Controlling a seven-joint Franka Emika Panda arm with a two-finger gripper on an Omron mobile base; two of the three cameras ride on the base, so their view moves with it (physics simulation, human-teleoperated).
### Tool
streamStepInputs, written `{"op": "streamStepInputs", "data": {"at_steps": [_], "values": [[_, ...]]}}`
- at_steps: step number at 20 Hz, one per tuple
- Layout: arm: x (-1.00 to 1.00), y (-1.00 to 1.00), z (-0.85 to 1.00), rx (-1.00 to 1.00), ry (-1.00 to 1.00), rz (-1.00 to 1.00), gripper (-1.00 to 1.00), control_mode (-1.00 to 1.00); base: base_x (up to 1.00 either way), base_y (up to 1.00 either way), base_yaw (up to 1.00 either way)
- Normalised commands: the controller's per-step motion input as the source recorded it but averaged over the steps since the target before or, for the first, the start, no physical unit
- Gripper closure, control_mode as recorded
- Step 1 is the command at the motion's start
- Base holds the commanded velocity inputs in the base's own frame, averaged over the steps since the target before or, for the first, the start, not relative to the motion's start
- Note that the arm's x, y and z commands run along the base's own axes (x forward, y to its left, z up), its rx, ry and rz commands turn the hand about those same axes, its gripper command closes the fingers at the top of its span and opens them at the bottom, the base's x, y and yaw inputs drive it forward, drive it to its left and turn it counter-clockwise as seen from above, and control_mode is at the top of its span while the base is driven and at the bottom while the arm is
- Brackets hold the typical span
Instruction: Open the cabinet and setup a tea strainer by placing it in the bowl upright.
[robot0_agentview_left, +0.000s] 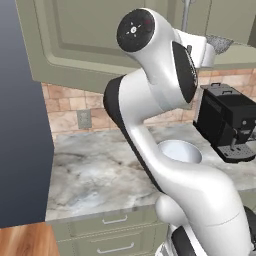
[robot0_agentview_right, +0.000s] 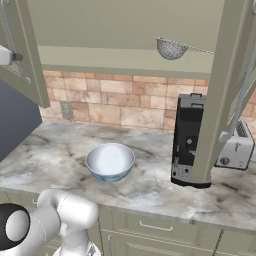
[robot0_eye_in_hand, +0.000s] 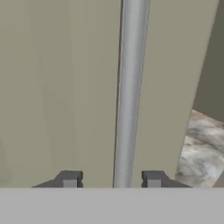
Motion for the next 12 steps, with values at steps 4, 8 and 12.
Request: {"op": "streamStepInputs", "data": {"at_steps": [4, 8, 12], "values": [[-0.26, 0.0, 0.0, 0.0, -0.02, 0.0, -1.0, -1.0, 0.0, 0.0, 0.0], [-0.7, -0.04, 0.1, 0.06, 0.0, 0.06, -1.0, -1.0, 0.0, 0.0, 0.0], [-0.58, -0.46, 0.01, 0.4, 0.0, 0.1, -1.0, -1.0, 0.0, 0.0, 0.0]]}}
